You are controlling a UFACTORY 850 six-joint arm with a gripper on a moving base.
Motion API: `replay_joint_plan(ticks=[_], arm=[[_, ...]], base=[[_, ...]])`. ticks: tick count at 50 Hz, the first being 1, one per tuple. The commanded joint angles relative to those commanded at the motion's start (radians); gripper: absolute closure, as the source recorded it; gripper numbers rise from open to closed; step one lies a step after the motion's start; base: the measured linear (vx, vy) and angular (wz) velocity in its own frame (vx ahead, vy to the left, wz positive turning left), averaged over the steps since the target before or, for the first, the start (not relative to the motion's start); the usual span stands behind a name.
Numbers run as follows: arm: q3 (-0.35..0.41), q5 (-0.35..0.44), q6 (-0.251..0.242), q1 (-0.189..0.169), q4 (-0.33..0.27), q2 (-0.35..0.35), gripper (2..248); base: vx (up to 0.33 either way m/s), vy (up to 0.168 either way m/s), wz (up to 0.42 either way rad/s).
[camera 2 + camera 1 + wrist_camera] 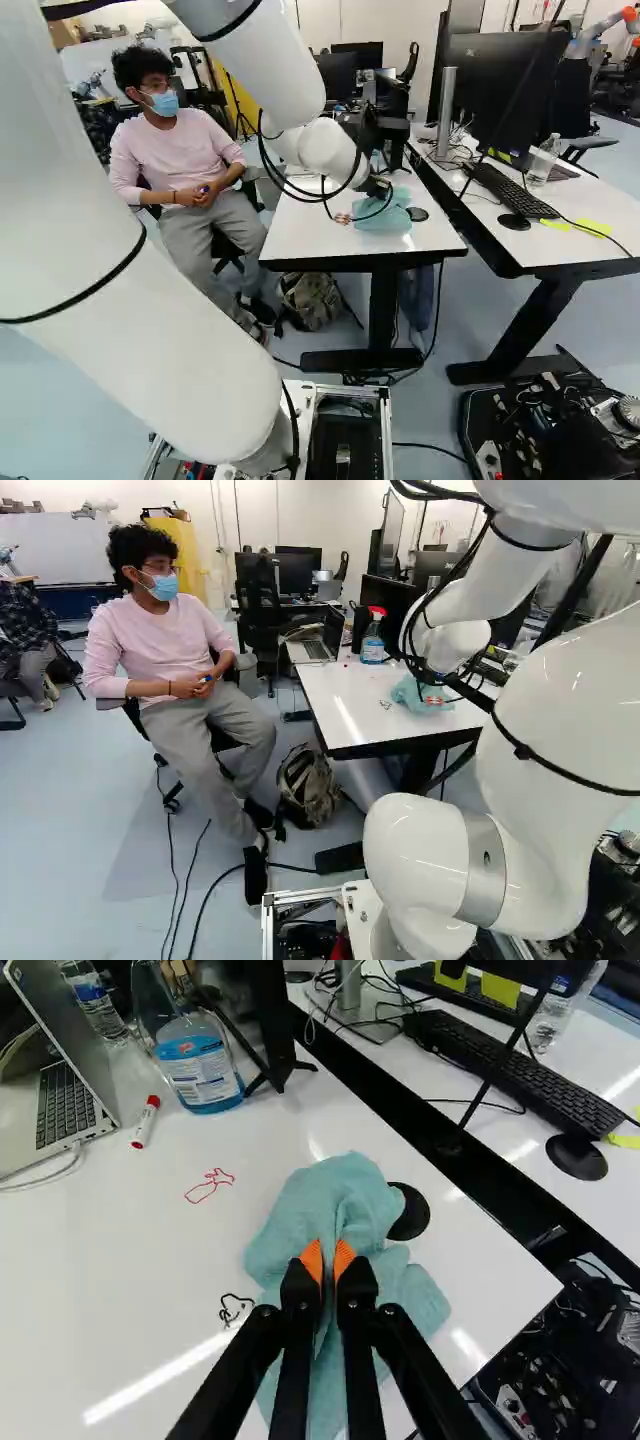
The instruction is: Clean the table with the green towel
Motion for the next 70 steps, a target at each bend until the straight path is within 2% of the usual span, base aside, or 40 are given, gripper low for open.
replay_joint_plan(ticks=[18, 25, 39, 70], arm=[[-0.017, -0.023, 0.0, 0.02, 0.0, -0.061, 216], [-0.013, -0.023, 0.0, 0.025, 0.0, -0.058, 216], [-0.013, -0.023, 0.0, 0.027, 0.0, -0.062, 216], [-0.03, 0.013, 0.0, 0.027, 0.0, -0.146, 216]], base=[[0.0, 0.0, 0.0], [0.0, 0.0, 0.0], [0.0, 0.0, 0.0], [0.0, 0.0, 0.0]])
